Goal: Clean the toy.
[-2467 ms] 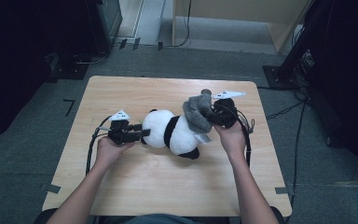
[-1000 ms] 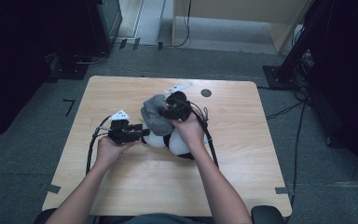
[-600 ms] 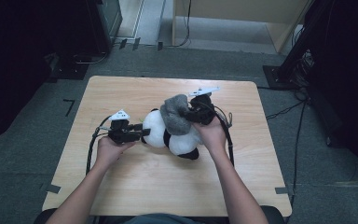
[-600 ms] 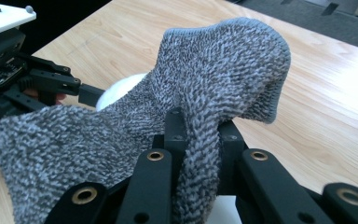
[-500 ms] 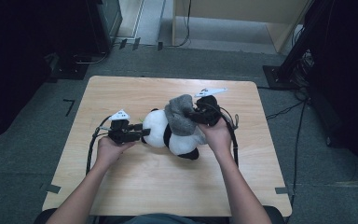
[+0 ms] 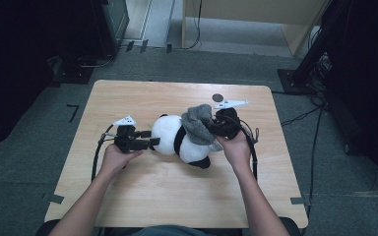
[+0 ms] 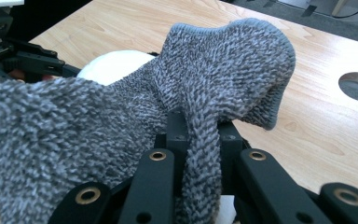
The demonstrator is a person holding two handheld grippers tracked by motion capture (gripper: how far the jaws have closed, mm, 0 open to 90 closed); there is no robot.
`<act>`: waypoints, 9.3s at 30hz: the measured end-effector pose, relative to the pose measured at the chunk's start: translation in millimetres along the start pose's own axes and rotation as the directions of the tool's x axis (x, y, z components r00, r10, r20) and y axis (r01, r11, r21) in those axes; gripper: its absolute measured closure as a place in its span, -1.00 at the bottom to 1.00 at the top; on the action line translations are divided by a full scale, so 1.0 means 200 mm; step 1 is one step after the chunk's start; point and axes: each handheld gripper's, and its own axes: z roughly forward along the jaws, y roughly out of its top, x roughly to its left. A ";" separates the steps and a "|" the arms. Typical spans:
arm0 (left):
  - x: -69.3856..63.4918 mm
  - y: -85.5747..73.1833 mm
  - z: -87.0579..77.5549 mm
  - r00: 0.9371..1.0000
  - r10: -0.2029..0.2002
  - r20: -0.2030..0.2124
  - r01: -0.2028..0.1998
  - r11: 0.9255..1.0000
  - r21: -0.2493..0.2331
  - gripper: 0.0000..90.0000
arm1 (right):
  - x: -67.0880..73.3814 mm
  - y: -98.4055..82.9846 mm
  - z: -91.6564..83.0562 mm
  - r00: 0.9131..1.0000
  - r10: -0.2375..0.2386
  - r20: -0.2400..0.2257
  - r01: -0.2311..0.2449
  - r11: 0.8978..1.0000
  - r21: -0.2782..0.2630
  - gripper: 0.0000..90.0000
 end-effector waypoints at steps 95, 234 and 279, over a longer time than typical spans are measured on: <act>-0.16 -0.05 0.07 0.993 0.022 -0.116 -0.027 0.999 -0.035 0.03 | -0.05 -0.13 -0.15 0.998 -0.010 0.061 0.011 1.000 -0.015 0.83; -0.16 -0.08 0.06 0.993 -0.004 -0.118 0.003 1.000 -0.009 -0.02 | -0.28 -0.45 -0.01 0.970 0.225 0.092 -0.229 0.972 0.041 0.81; -0.17 -0.07 0.07 0.993 0.003 -0.122 -0.005 1.000 -0.010 -0.01 | -0.02 -0.24 -0.08 0.997 0.052 0.064 -0.046 0.995 -0.091 0.85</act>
